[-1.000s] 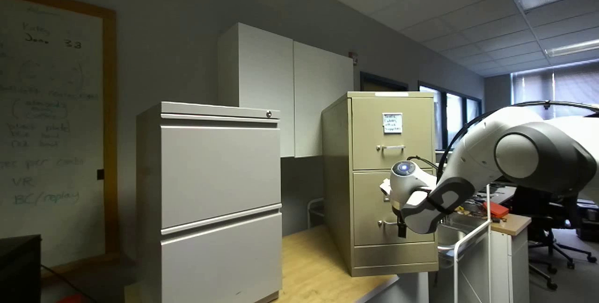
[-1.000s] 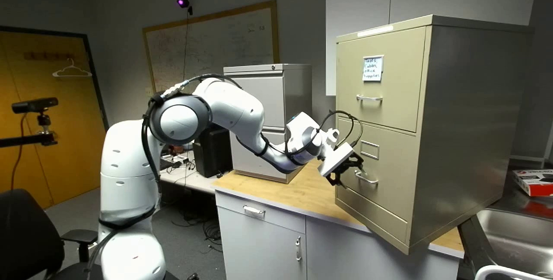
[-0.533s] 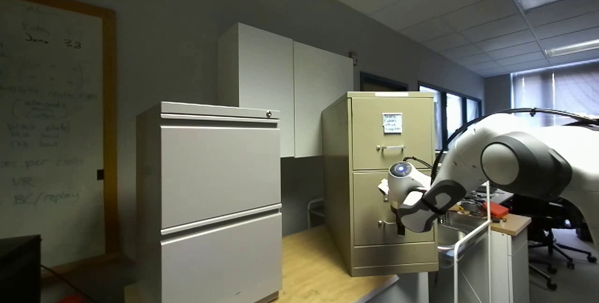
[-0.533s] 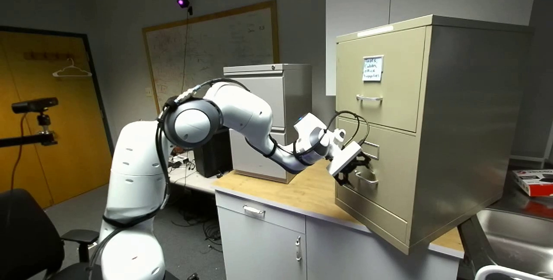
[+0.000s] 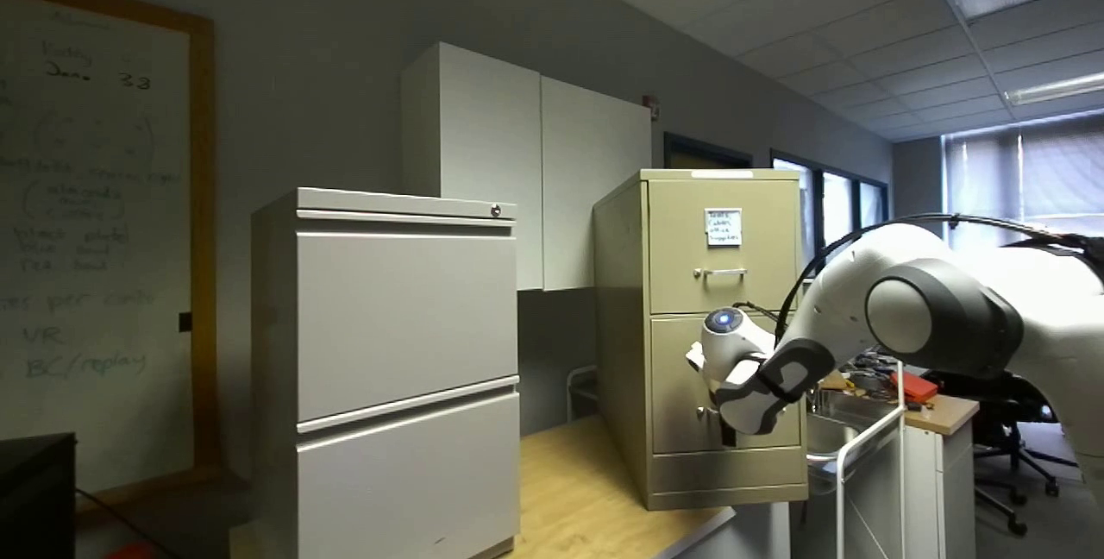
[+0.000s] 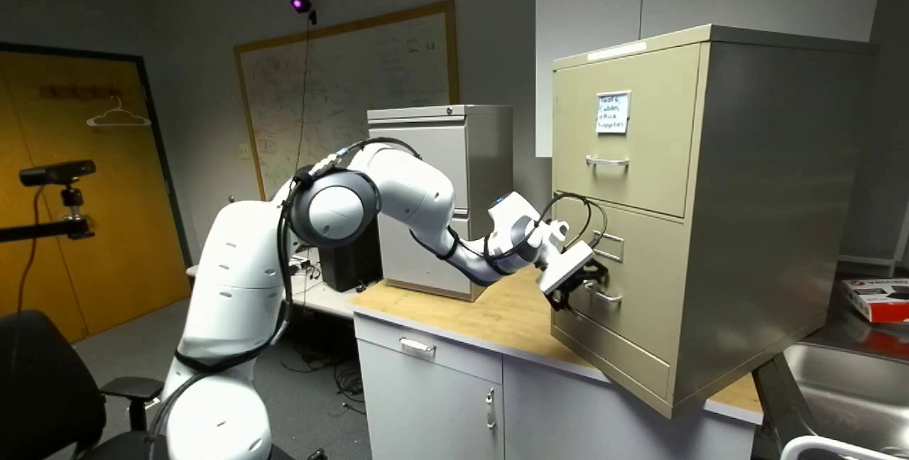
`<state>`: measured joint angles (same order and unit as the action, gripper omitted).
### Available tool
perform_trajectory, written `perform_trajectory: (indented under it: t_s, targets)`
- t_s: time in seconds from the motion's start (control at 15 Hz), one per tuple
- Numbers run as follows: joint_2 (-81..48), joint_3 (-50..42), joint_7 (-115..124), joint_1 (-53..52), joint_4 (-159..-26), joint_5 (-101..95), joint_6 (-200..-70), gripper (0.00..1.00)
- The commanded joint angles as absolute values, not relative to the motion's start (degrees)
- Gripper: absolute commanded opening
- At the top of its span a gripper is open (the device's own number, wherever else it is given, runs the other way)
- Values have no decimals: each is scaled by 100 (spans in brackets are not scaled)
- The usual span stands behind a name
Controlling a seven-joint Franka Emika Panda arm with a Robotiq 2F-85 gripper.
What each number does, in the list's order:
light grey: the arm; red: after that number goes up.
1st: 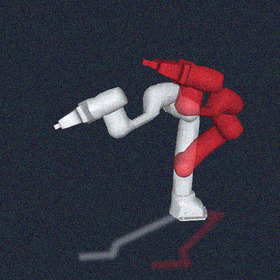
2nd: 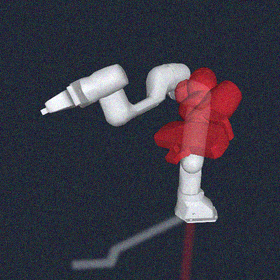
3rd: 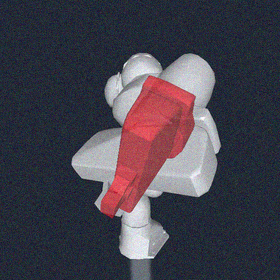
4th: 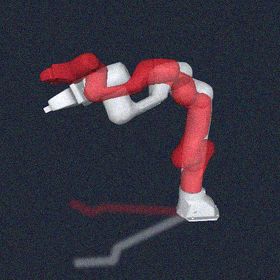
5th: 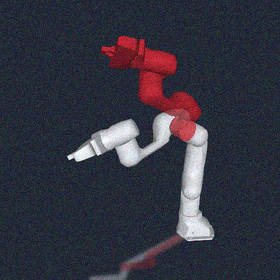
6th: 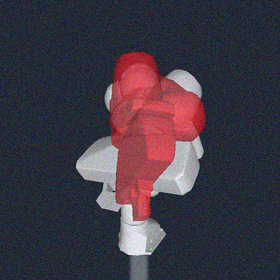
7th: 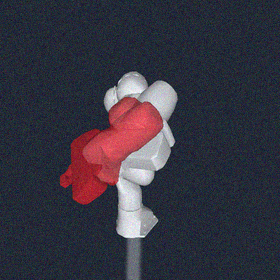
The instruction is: Open the bottom drawer of the cabinet to the right.
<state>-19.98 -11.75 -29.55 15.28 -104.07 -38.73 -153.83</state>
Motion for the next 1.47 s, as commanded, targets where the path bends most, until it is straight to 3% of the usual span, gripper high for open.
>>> perform_trajectory:
  t_s: [0.0,0.27,0.33,0.53,1.0,1.4]
  targets:
    - [-2378,-1021,-3364,1612,-9967,-3488,-15156,100]
    - [-2546,-959,-3631,1647,-9822,-3087,-14899,99]
    - [-2537,-934,-3733,1653,-9812,-2966,-14791,75]
    - [-2446,-897,-4149,1635,-9641,-2529,-14098,68]
    - [-2664,-1225,-5007,1445,-8529,-2813,-12326,16]
    - [-2669,-1126,-5327,1364,-8696,-3118,-12209,8]
